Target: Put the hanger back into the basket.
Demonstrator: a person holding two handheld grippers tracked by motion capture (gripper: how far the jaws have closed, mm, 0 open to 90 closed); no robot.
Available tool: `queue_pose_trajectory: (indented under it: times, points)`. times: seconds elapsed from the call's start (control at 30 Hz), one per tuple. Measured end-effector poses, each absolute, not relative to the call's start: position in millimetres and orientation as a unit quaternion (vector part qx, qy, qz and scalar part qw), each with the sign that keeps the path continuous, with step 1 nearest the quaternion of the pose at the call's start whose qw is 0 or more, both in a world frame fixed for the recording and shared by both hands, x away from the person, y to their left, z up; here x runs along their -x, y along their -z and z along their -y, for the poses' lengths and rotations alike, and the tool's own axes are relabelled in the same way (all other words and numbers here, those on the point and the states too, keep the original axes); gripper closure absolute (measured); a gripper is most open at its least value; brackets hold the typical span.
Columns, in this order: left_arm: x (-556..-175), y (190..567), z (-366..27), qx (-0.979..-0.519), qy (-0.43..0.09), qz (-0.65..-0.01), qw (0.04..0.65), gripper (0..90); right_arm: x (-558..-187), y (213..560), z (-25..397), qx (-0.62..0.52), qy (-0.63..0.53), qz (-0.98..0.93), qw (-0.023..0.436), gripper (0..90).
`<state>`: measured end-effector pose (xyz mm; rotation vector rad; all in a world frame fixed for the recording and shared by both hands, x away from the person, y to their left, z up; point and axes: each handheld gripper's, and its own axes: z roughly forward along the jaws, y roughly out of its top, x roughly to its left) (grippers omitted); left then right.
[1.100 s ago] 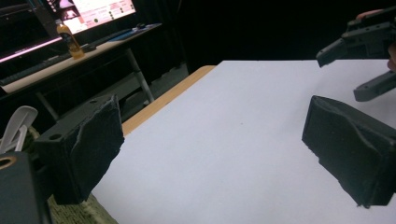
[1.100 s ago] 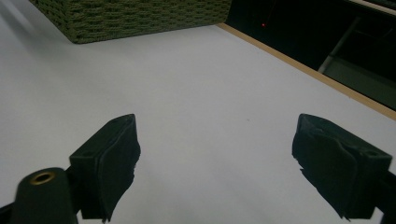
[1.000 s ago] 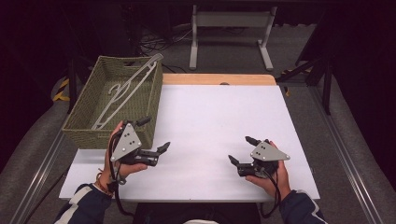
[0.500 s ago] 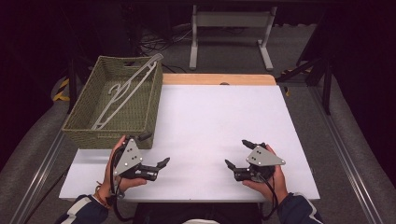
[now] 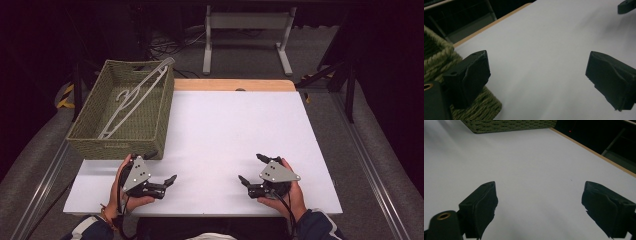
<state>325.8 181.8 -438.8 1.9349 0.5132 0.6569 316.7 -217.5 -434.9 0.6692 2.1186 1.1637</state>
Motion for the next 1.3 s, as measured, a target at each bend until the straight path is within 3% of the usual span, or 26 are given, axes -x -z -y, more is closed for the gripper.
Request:
queue_pose_trajectory:
  times: [1.3]
  points:
    - [-324.8, 439.5, -192.0, -0.787, -0.258, -0.222, 0.514, 4.0, -313.1, 430.3, 222.9, -0.263, -0.455, -0.783, 0.334, 13.0]
